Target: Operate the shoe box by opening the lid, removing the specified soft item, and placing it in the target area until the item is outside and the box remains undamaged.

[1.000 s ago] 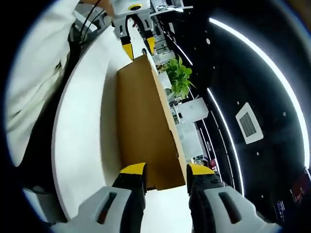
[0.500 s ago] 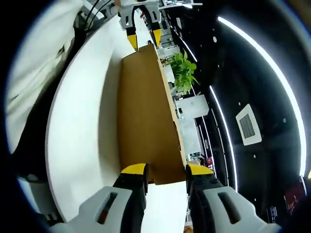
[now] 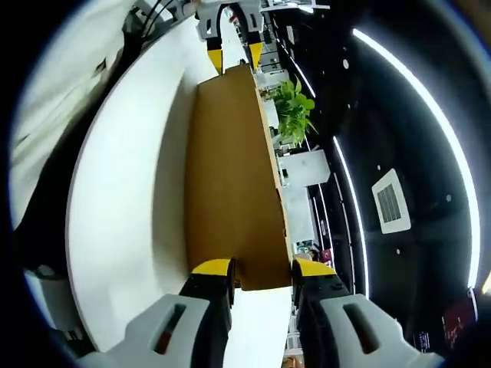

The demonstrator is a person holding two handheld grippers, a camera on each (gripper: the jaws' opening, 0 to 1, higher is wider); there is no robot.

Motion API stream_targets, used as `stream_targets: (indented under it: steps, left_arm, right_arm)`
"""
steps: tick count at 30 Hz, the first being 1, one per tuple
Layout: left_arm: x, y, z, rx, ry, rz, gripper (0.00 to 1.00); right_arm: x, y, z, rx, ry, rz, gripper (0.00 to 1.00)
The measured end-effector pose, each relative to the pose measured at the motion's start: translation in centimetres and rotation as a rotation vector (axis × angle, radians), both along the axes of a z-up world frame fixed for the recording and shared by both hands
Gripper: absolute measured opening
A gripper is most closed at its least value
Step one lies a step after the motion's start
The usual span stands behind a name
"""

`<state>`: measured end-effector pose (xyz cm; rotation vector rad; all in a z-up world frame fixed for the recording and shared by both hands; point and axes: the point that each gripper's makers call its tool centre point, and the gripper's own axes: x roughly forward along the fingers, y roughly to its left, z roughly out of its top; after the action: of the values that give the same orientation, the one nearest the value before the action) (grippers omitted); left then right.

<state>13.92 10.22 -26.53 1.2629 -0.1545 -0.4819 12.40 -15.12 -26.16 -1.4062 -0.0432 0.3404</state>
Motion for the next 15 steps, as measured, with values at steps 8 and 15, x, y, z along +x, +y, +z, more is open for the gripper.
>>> stream_targets:
  steps: [8, 15]
  left_arm:
    - [0.02, 0.06, -0.02, -0.002, -0.014, -0.008, 0.29]
    - [0.09, 0.02, 0.1, -0.007, -0.023, -0.006, 0.29]
  right_arm:
    - [0.24, -0.21, -0.07, -0.027, -0.01, -0.011, 0.28]
    - [0.24, -0.25, -0.28, -0.052, -0.012, -0.014, 0.28]
